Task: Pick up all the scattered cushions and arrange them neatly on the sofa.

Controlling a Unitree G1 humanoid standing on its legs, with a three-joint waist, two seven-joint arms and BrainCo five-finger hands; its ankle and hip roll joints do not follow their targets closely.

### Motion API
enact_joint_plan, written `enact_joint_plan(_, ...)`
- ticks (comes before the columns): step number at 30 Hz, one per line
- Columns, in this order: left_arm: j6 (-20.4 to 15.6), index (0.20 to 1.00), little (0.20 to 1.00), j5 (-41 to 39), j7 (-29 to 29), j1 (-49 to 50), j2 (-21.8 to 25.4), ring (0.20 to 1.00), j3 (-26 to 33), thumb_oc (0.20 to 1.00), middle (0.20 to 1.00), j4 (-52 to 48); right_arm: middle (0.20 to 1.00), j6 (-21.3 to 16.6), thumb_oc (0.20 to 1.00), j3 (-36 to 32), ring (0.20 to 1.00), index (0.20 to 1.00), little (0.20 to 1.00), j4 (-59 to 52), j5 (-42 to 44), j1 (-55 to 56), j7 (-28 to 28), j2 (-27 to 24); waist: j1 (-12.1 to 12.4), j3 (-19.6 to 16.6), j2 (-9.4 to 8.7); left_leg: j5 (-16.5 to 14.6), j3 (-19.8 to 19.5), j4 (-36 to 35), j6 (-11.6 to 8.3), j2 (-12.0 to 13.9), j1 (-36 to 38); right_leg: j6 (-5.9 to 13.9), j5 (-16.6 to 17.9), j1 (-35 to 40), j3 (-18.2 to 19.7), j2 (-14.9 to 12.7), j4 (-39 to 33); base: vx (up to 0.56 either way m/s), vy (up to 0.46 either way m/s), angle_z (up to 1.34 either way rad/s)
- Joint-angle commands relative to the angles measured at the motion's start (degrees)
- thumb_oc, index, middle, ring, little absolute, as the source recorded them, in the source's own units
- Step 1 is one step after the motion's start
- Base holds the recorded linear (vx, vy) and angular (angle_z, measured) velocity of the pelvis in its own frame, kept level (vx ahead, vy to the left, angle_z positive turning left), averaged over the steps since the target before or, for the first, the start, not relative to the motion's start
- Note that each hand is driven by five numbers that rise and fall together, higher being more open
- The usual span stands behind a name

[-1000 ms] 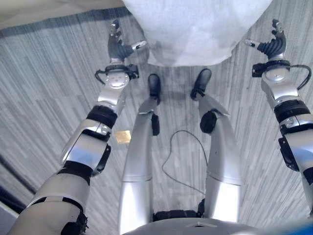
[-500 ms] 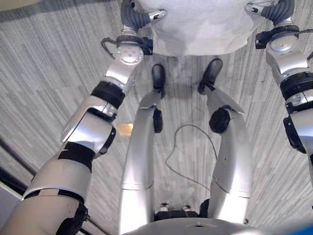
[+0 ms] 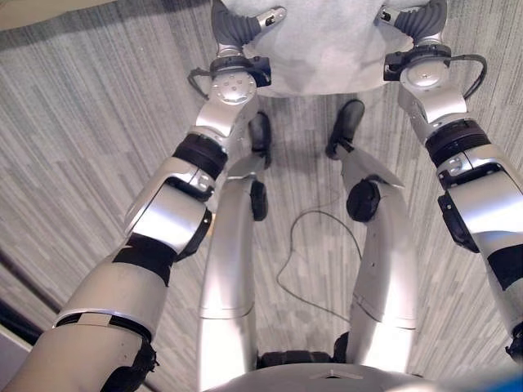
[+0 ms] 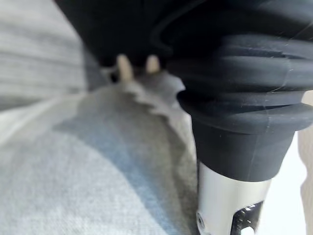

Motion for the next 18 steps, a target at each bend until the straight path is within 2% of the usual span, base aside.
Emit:
enact_joint_plan(1,-5.02,0.200,0.200,0.25,-0.46,0.48,-3.46,0.200,1.21,0.200,0.200,-3.48,0.200,-7.59,0.200,3.48,0.200,0.200,0.200,-9.42,1.07,-3.44,2.83,9.94,-1.12,-2.46,2.99,2.66,-9.36,-1.55,-2.95,-1.72,0.00,11.22,-3.44,2.82,2.48,-0.96,1.49,0.00,0.000,0.00)
enact_joint_plan(4,-5.73,0.200,0.200,-0.05,-0.46,1.30,-2.62,0.200,1.94,0.200,0.200,-5.08,0.200,-8.04,0.200,2.84,0.200,0.200,0.200,-10.86,1.17,-2.67,2.98,9.87,-1.13,-3.06,2.92,2.67,-9.29,-1.70,-3.03,-1.71,0.07,11.20,-3.40,2.82,2.45,-0.82,1.47,0.00,0.000,0.00)
enact_joint_plan(11,-7.11,0.200,0.200,-0.50,-2.06,6.82,-2.68,0.200,4.22,0.200,0.200,-9.95,0.200,-9.29,0.200,-0.94,0.200,0.200,0.200,-14.42,2.19,3.03,3.98,9.51,-2.06,-8.66,1.54,2.98,-7.79,-5.51,-3.31,-1.73,1.23,11.09,-3.25,2.88,2.55,-0.32,-0.11,-0.01,-0.013,0.02)
enact_joint_plan(13,-7.12,0.200,0.200,1.04,-2.82,9.43,-3.32,0.200,4.13,0.200,0.200,-12.92,0.200,-9.47,0.200,-1.97,0.200,0.200,0.200,-16.84,0.97,6.38,4.66,8.86,-2.13,-10.15,1.31,3.58,-7.49,-9.97,-3.28,-1.56,5.61,10.96,-3.26,7.32,1.52,0.10,-3.10,-0.08,-0.038,0.05)
enact_joint_plan(18,-7.19,0.200,0.200,2.20,-5.10,16.08,-3.97,0.200,5.01,0.200,0.200,-17.38,0.200,-9.44,0.200,-3.21,0.200,0.200,0.200,-20.45,-1.32,12.61,5.85,7.75,-1.80,-10.32,1.03,4.54,-8.23,-17.31,-3.65,-1.24,16.05,10.88,-2.77,18.58,-0.52,0.97,-9.70,-0.04,-0.009,0.07)
